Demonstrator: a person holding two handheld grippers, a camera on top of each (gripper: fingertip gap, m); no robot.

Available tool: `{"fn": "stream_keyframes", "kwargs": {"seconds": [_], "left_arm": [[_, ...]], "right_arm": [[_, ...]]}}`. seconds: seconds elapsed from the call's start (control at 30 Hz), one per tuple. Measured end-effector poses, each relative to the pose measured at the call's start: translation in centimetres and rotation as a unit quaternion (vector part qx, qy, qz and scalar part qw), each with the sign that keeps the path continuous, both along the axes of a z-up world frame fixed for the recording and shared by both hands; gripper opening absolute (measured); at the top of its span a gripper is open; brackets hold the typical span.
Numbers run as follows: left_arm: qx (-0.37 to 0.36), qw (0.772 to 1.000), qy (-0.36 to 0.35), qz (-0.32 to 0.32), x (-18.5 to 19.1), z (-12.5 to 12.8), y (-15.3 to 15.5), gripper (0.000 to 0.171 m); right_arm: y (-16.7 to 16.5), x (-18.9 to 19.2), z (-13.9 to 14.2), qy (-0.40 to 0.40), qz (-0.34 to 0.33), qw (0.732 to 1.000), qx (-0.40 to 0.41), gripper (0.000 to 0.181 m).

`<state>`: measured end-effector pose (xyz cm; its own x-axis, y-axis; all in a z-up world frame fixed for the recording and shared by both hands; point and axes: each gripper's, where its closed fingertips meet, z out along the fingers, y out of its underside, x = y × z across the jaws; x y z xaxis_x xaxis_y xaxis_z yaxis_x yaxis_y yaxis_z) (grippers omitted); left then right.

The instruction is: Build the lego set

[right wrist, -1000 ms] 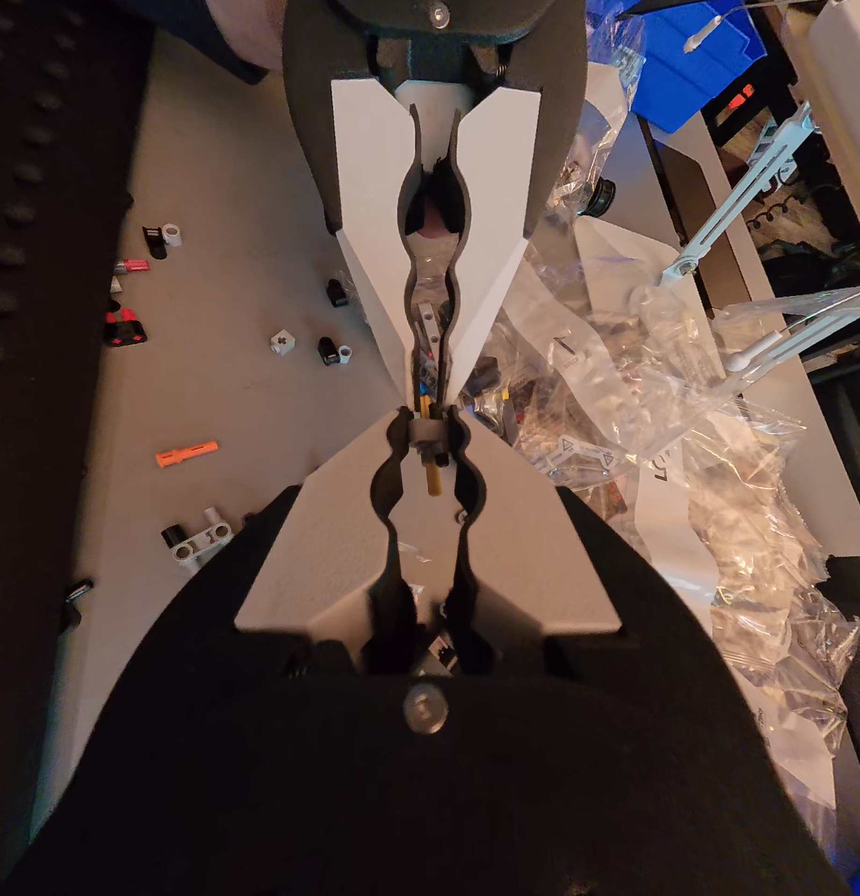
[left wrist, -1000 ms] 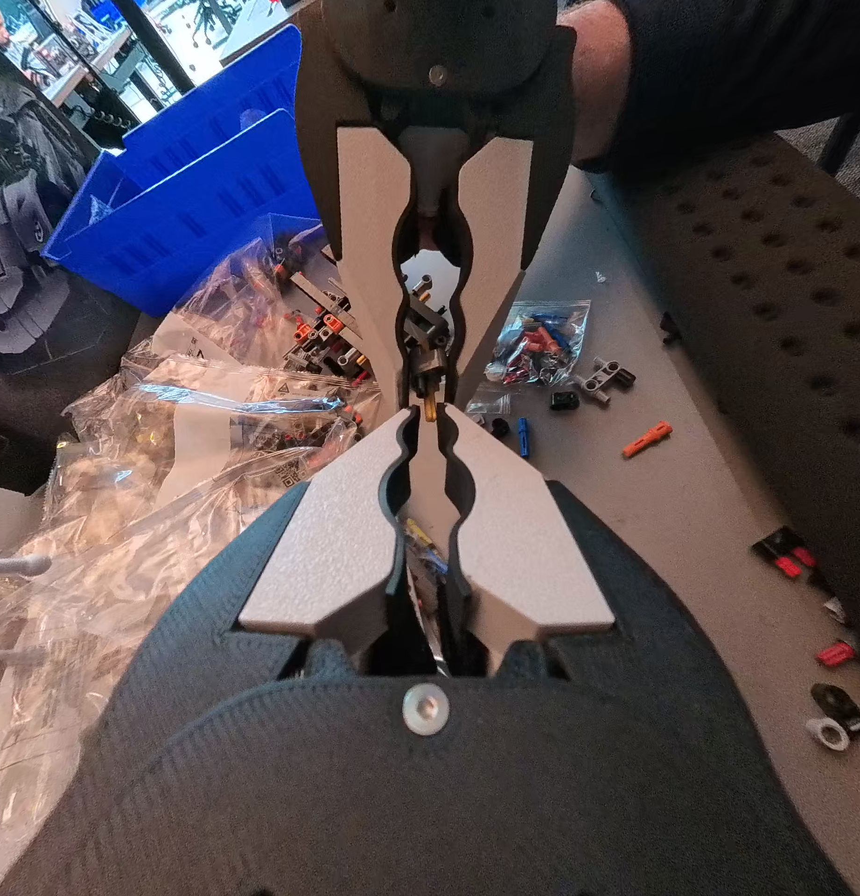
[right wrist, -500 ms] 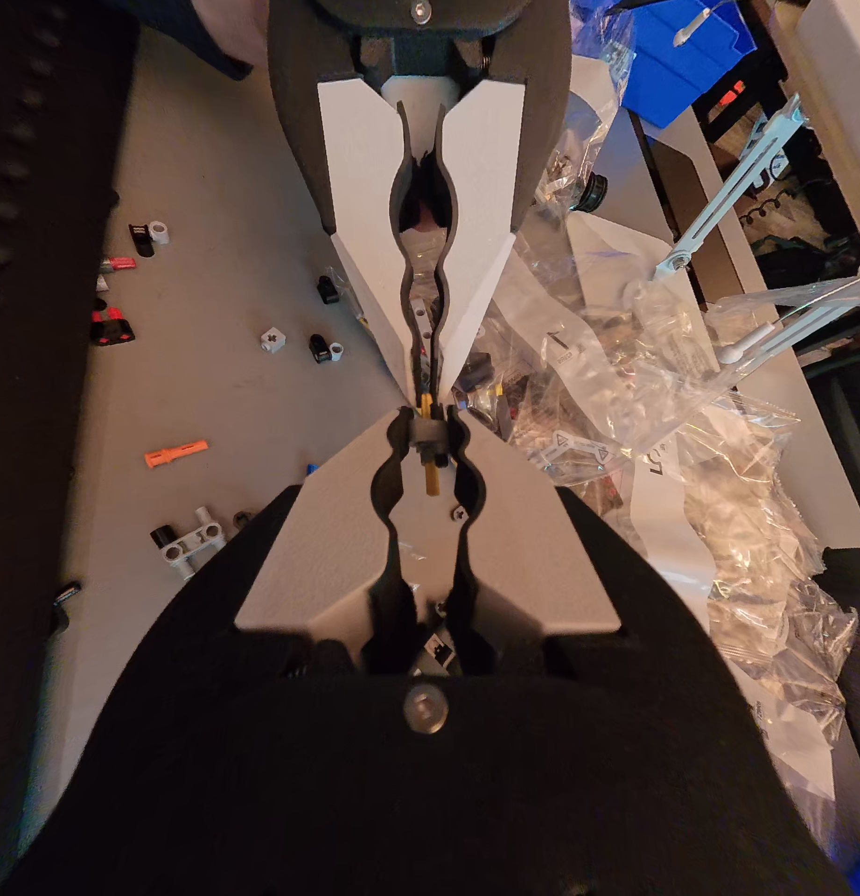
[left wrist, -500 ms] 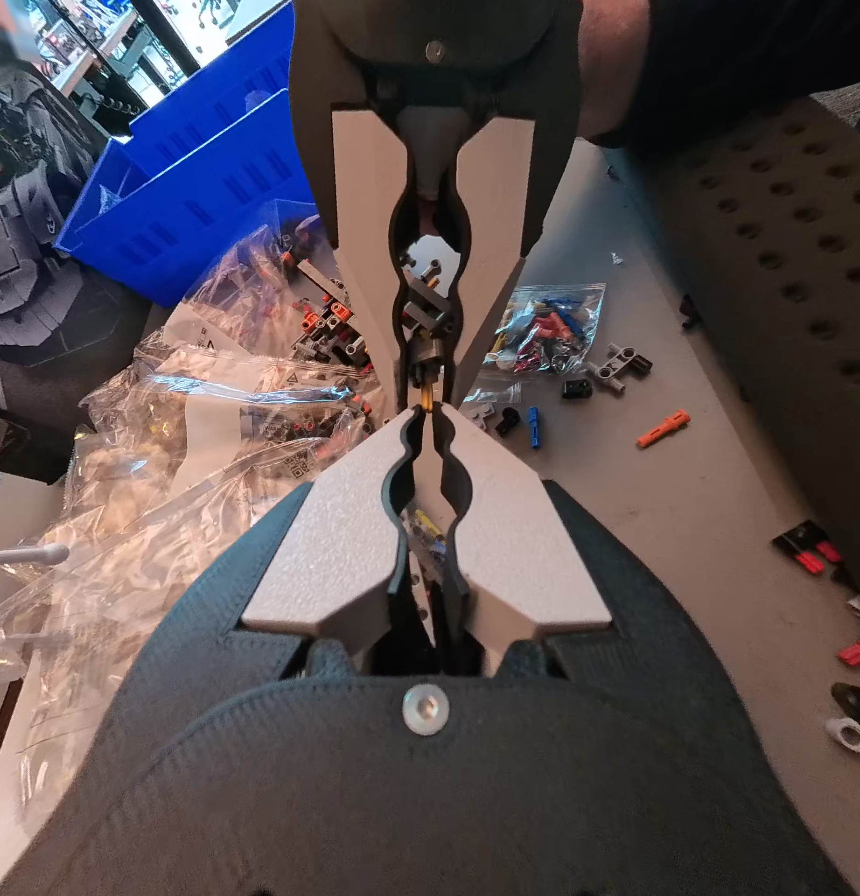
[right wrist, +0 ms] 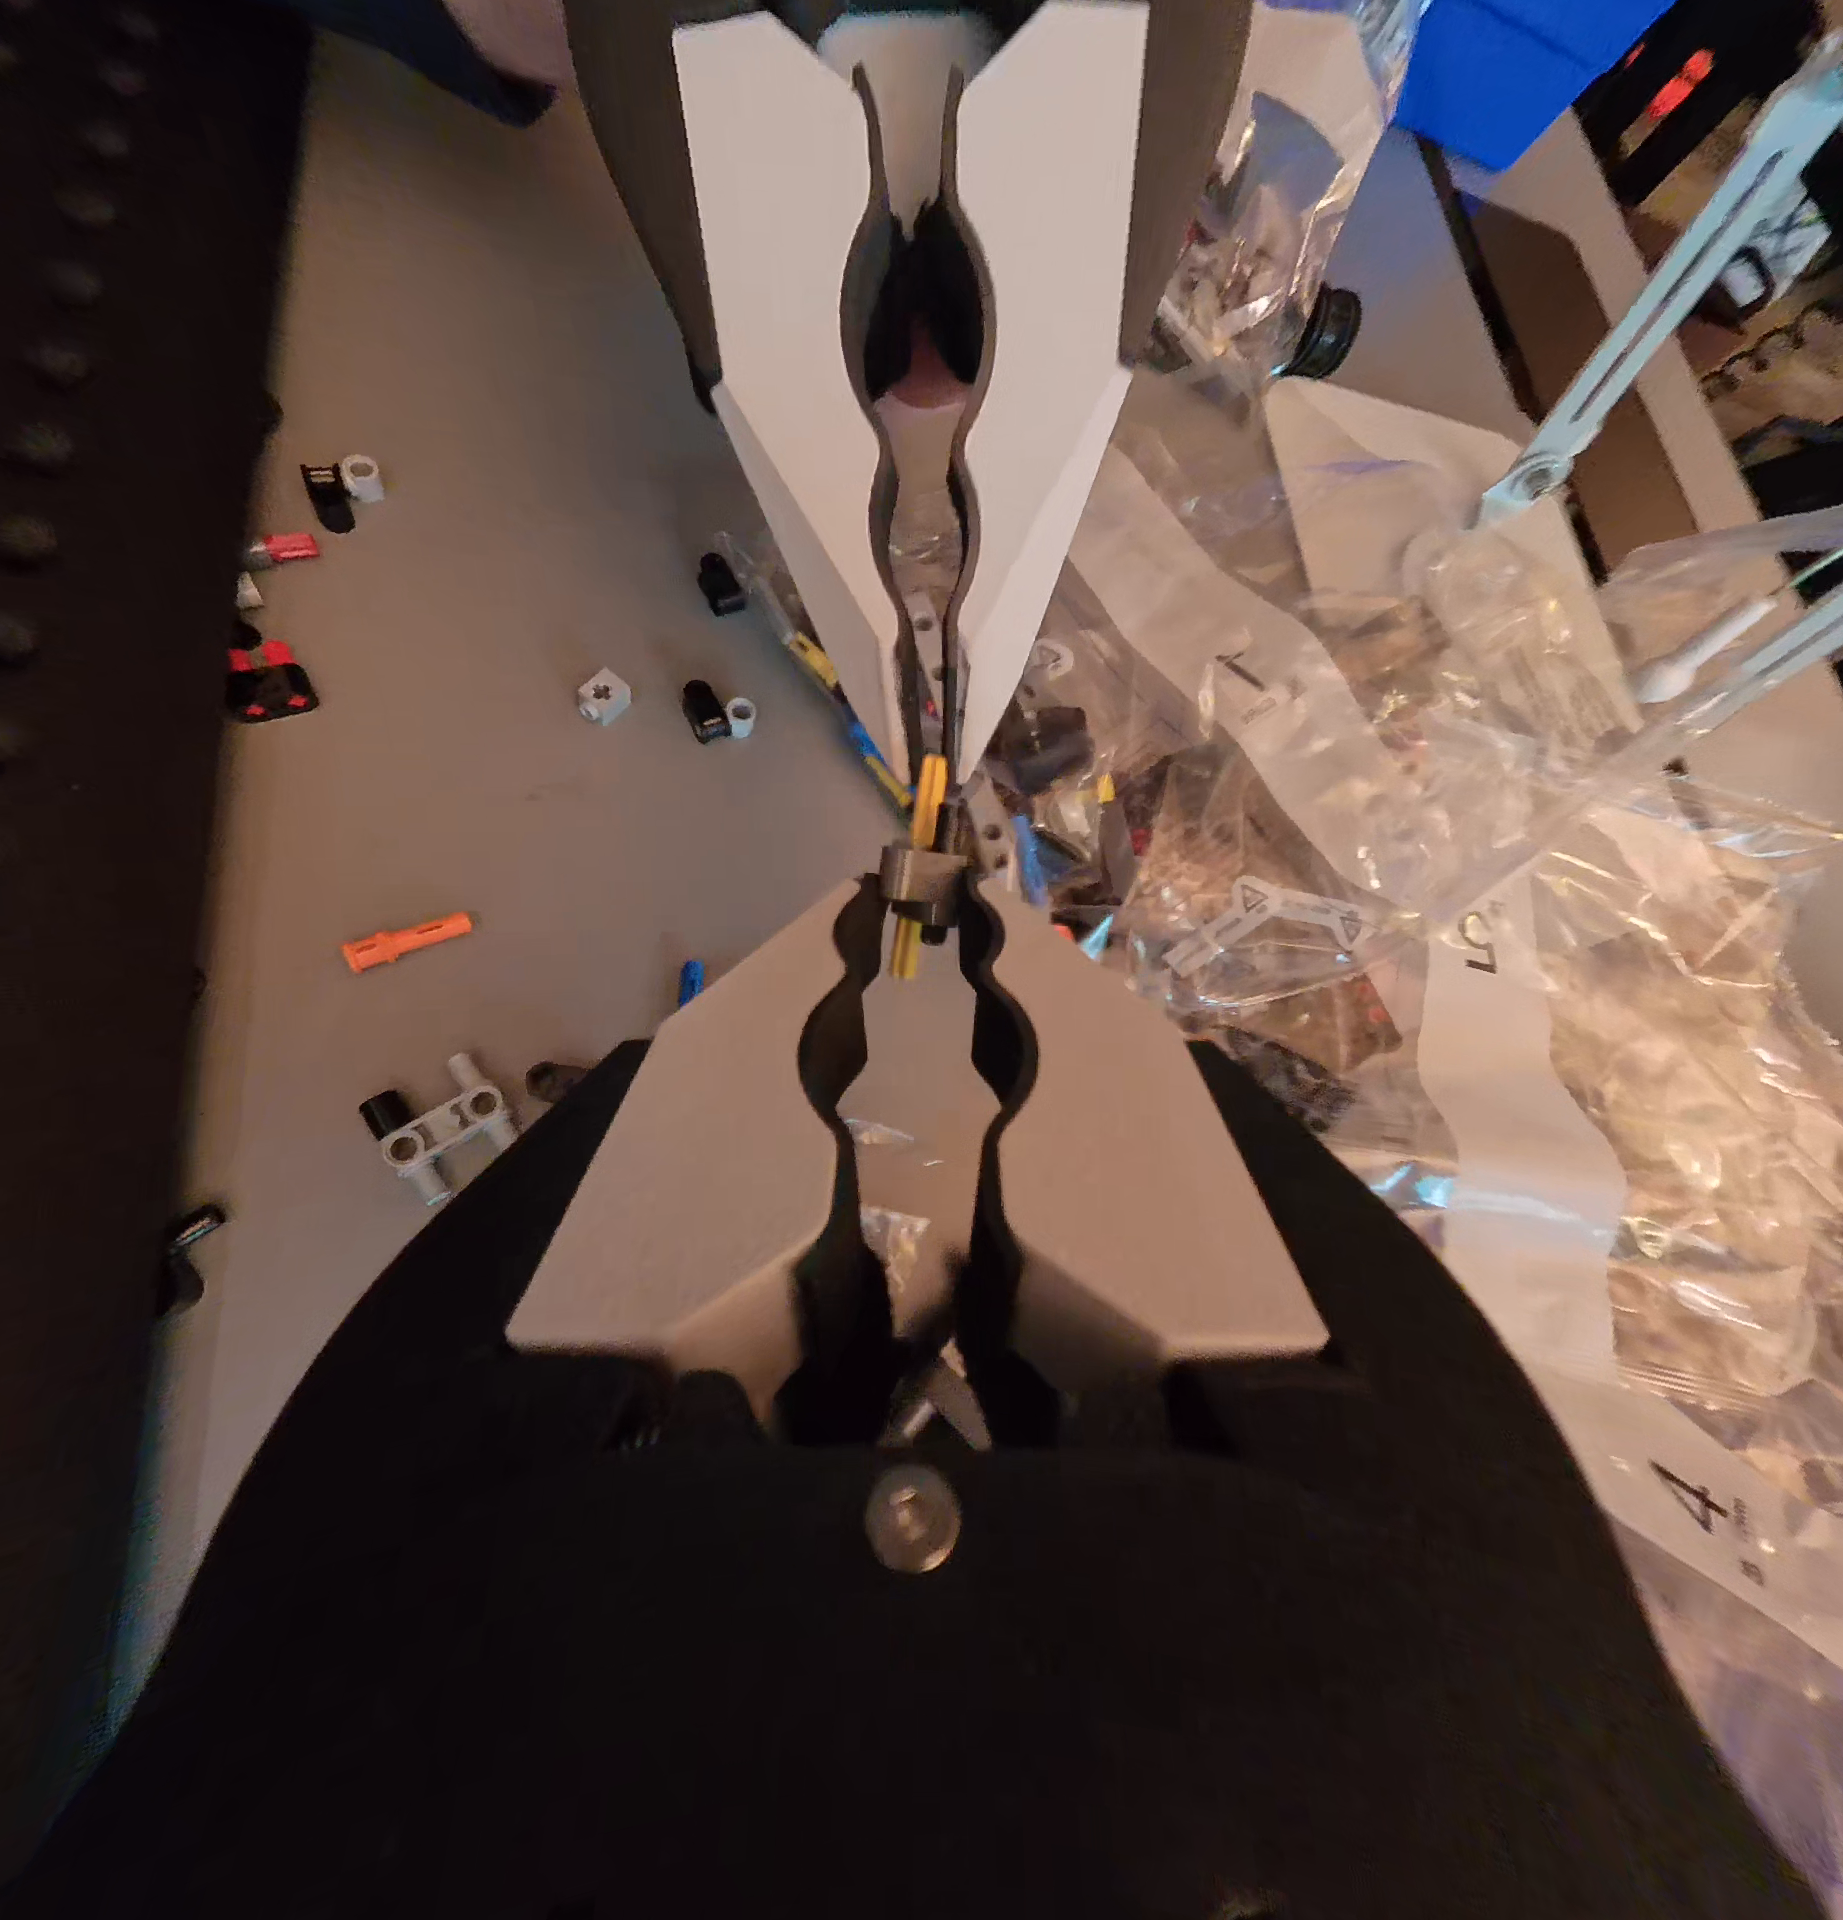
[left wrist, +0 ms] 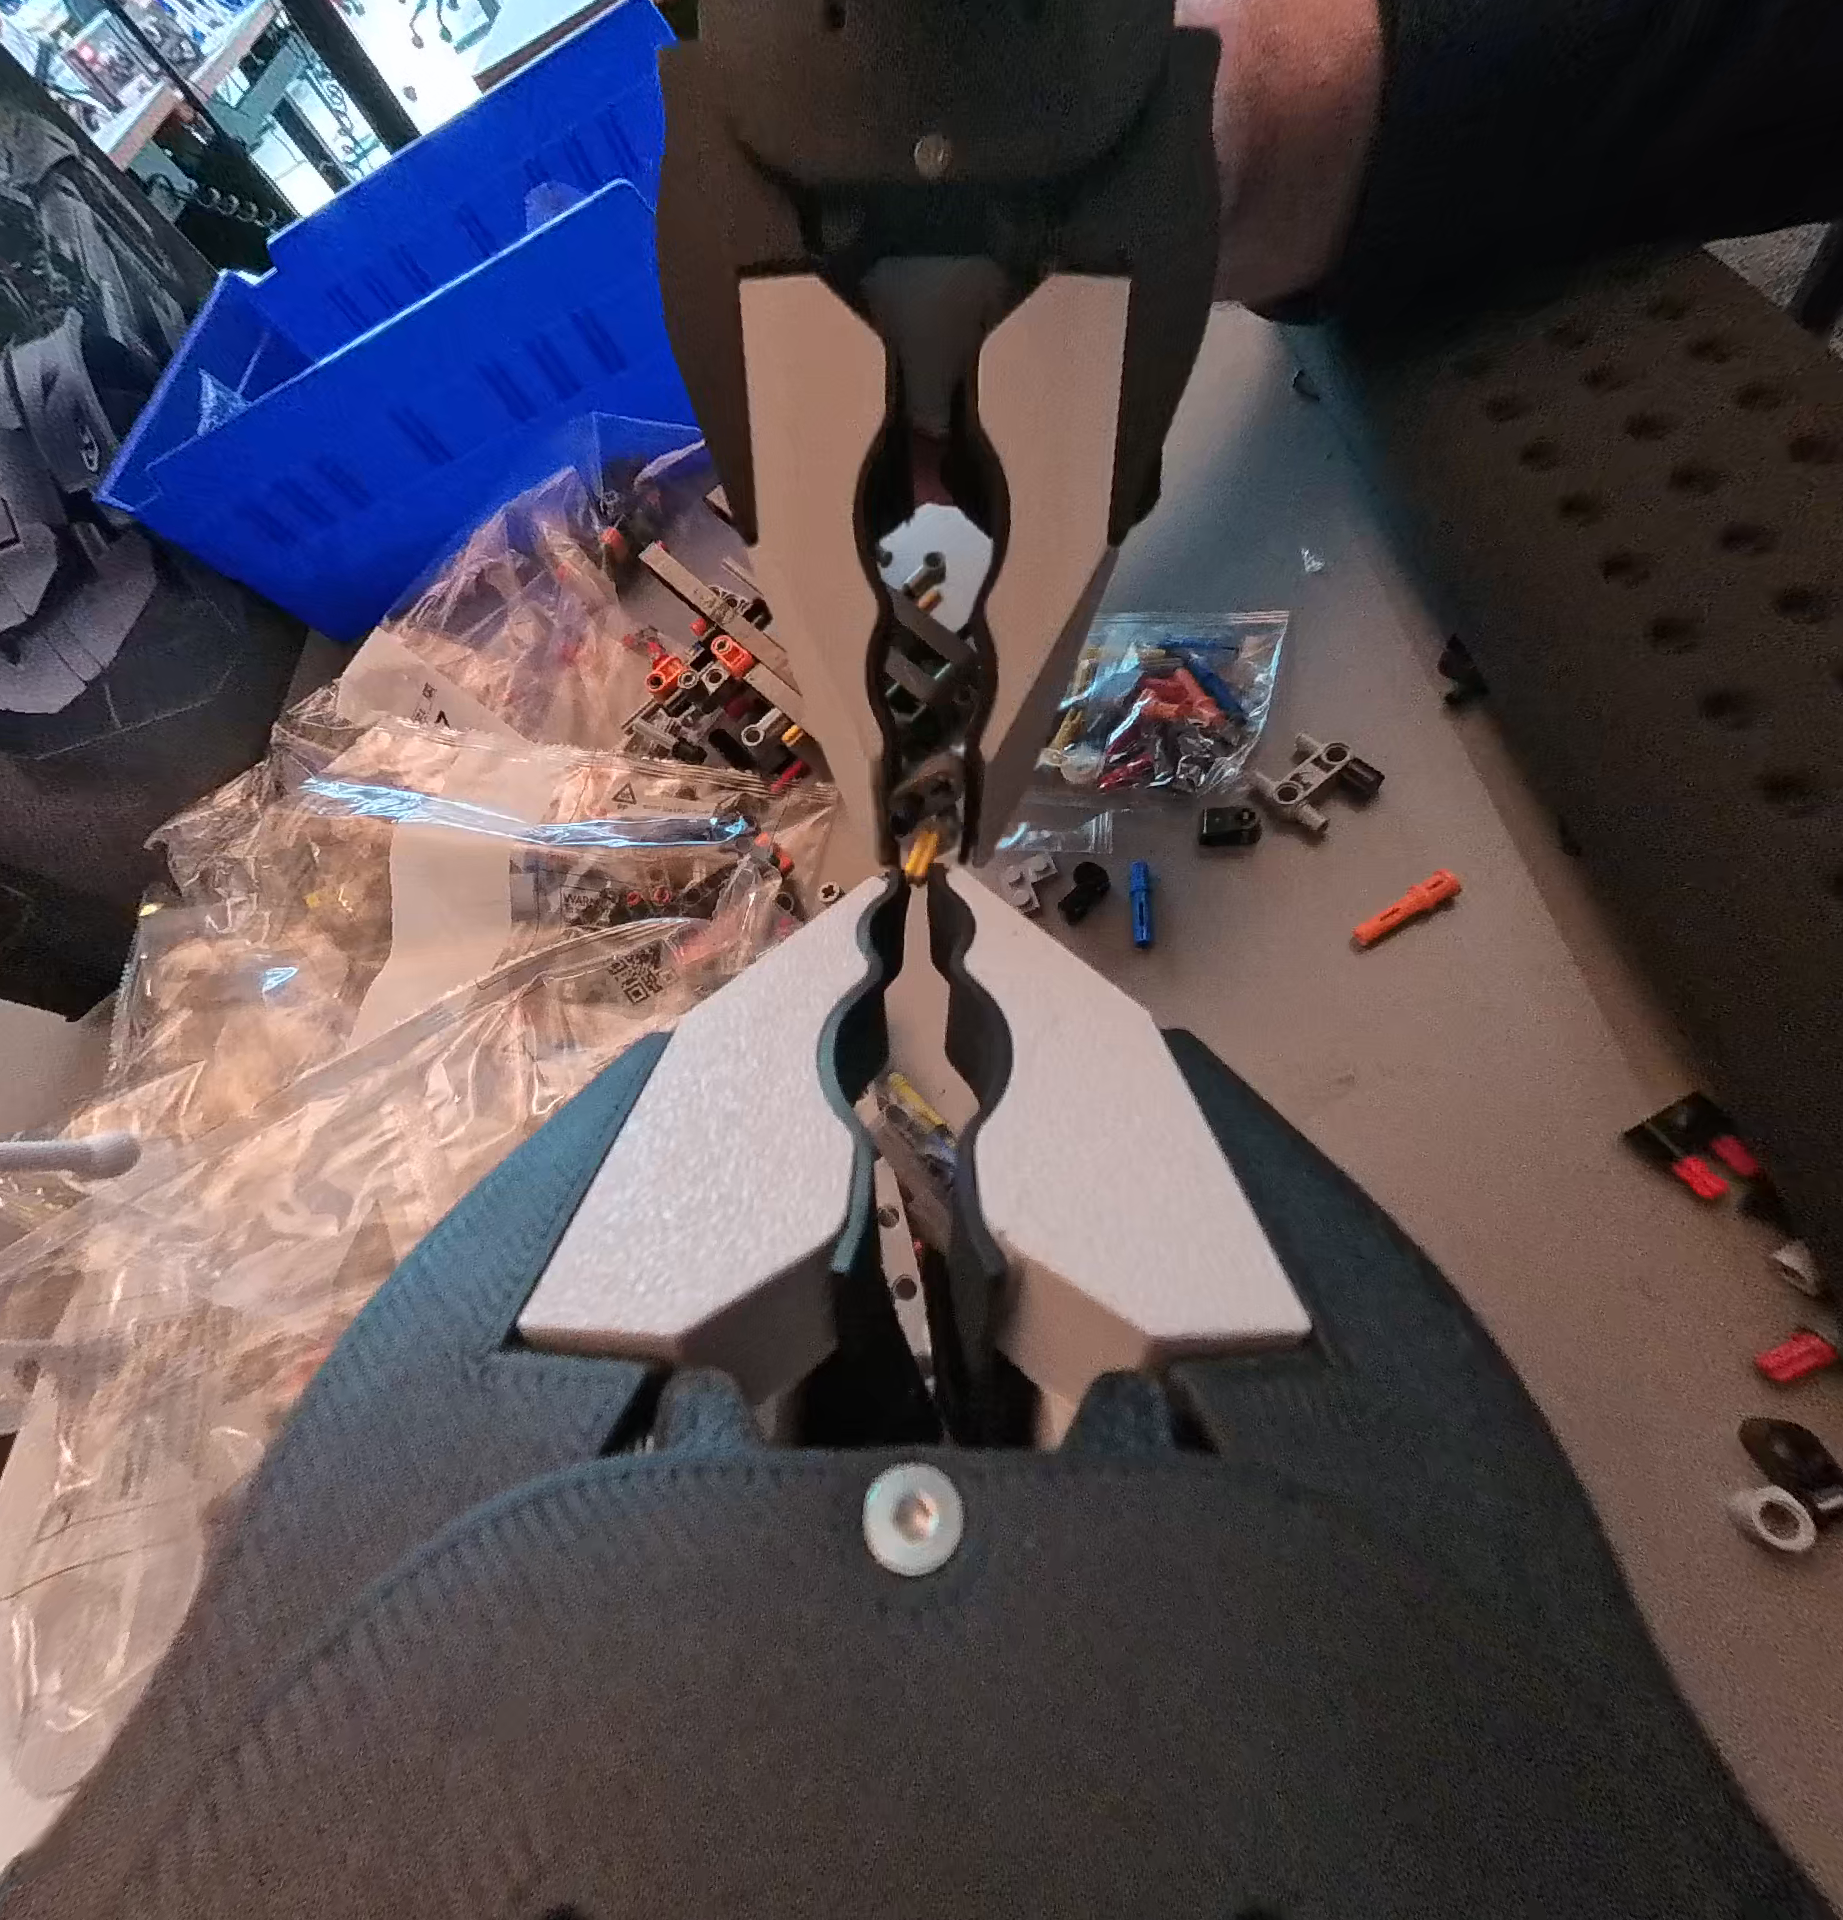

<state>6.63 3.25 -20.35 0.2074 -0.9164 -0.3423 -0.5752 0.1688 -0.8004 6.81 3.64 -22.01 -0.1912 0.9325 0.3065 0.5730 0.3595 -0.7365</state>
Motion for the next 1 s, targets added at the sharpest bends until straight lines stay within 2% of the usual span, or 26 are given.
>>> {"fn": "stream_keyframes", "kwargs": {"seconds": [0.1, 0.17, 0.23, 0.47, 0.63, 0.77, 1.0], "left_arm": [[0.008, 1.000, 0.024, -0.001, -0.2, -0.3, -0.1, 0.000], [0.010, 0.999, 0.047, -0.004, -0.1, -0.9, -0.3, 0.000], [0.011, 0.998, 0.067, -0.011, 0.0, -1.5, -0.5, 0.000], [-0.029, 0.996, 0.088, -0.015, -0.9, -2.7, -0.9, 0.000], [-0.070, 0.990, 0.120, 0.001, -3.0, -3.8, -0.8, 0.011], [-0.097, 0.986, 0.136, -0.005, -3.6, -4.3, -1.5, 0.018], [-0.126, 0.974, 0.187, -0.016, -4.1, -6.5, -2.4, 0.021]], "right_arm": [[-0.7, 0.0, -1.5, -0.036, 0.012, 0.999, -0.022, 0.012], [-1.5, -0.4, -2.4, -0.055, 0.030, 0.998, -0.012, 0.002], [-1.7, -0.6, -2.9, -0.072, 0.032, 0.997, 0.004, 0.000], [-0.9, -0.3, -3.2, -0.082, 0.011, 0.997, 0.000, 0.000], [0.7, 0.5, -4.3, -0.107, -0.026, 0.994, -0.026, 0.011], [-0.6, -0.4, -3.4, -0.083, -0.005, 0.996, -0.042, 0.020], [-1.9, -2.4, -4.3, -0.105, 0.001, 0.994, -0.040, 0.032]]}}
